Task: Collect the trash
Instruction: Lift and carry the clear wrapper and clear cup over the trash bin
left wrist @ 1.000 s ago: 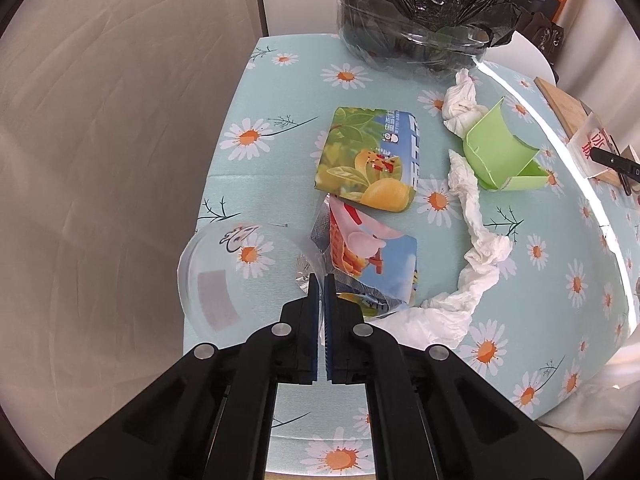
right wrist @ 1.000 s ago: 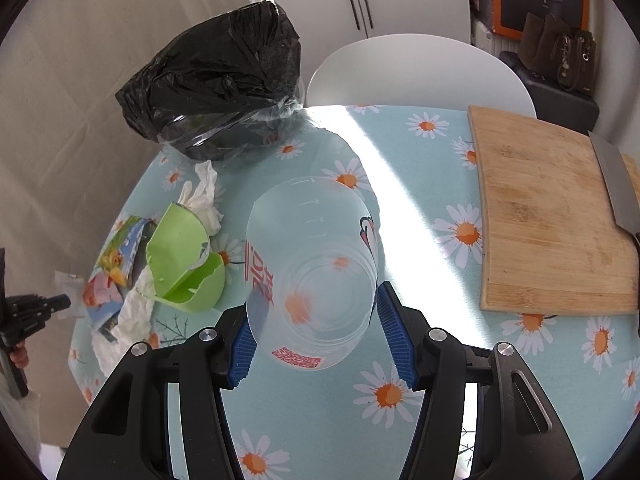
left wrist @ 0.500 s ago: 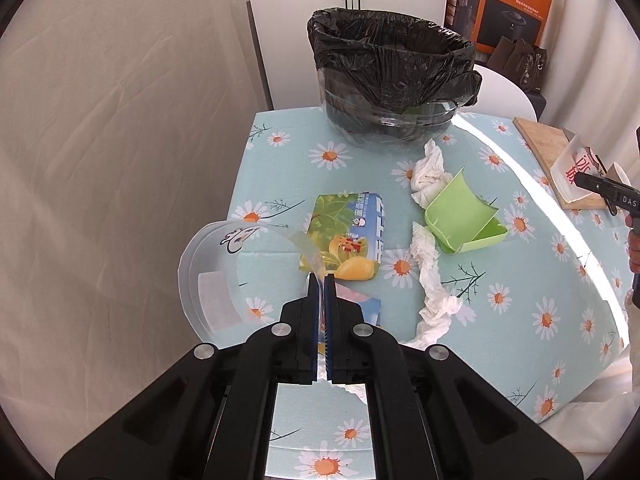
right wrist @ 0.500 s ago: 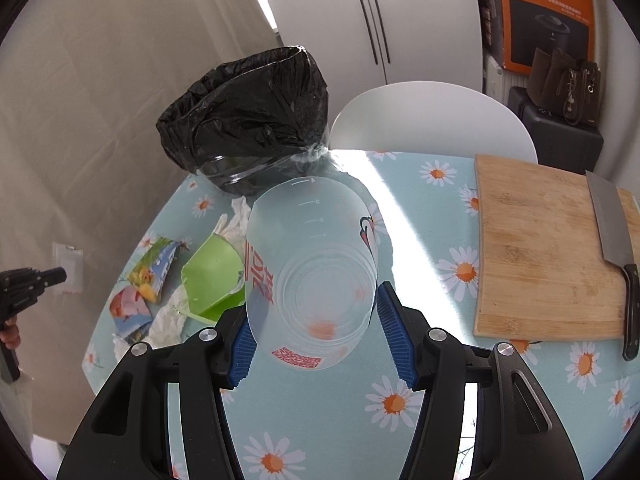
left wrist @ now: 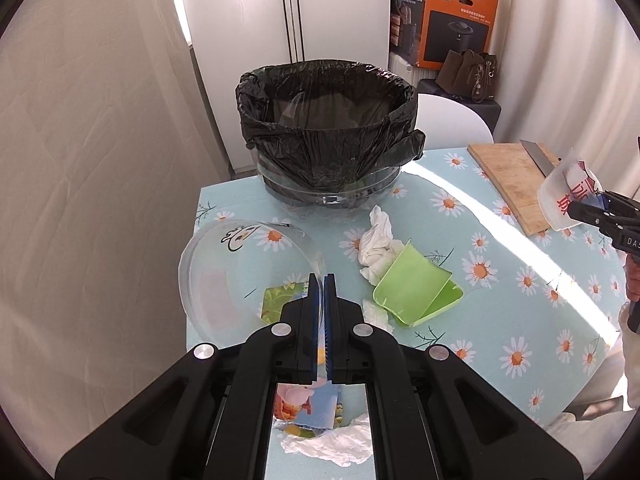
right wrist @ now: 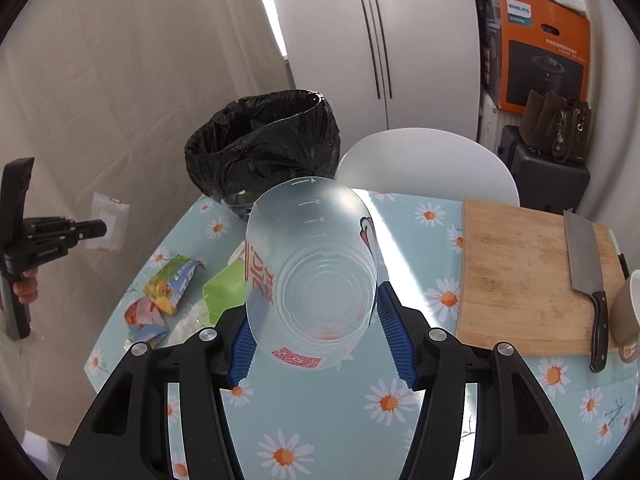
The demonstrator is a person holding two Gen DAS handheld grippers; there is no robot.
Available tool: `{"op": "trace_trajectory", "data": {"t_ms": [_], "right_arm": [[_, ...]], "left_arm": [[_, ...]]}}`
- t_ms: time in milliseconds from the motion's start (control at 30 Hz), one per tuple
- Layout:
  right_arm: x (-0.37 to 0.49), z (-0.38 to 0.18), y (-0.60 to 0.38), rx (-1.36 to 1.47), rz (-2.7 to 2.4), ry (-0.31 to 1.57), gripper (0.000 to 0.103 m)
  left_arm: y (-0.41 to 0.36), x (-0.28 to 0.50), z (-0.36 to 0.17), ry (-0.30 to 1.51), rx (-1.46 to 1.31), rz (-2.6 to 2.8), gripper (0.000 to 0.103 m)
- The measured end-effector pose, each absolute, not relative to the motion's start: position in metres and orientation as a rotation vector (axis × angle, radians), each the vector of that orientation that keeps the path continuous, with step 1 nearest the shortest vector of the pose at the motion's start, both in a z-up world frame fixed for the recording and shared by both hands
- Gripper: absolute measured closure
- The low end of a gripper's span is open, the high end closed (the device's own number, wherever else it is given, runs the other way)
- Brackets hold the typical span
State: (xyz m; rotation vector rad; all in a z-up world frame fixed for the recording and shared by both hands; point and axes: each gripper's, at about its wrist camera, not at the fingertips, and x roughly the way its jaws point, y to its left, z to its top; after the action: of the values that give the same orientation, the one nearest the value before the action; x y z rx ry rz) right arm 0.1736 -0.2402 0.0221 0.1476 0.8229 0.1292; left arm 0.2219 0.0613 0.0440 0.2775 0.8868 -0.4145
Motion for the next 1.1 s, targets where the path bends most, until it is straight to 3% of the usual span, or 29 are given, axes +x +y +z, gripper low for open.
{"op": "trace_trajectory", "data": {"t_ms": [700,1100], "right_arm": [[0.194,0.053,-0.164,0.251,-0.192,0.755,0.05],[0.203,0.066,-0.131,0.28,-0.262,0.702,0.05]], "left_arm": [[0.049,0.323,0.079,0.749,0.432,-0.82,0.1],[0.044,0.343,0.078,0.708,0.451,-0.94,0.1]]}}
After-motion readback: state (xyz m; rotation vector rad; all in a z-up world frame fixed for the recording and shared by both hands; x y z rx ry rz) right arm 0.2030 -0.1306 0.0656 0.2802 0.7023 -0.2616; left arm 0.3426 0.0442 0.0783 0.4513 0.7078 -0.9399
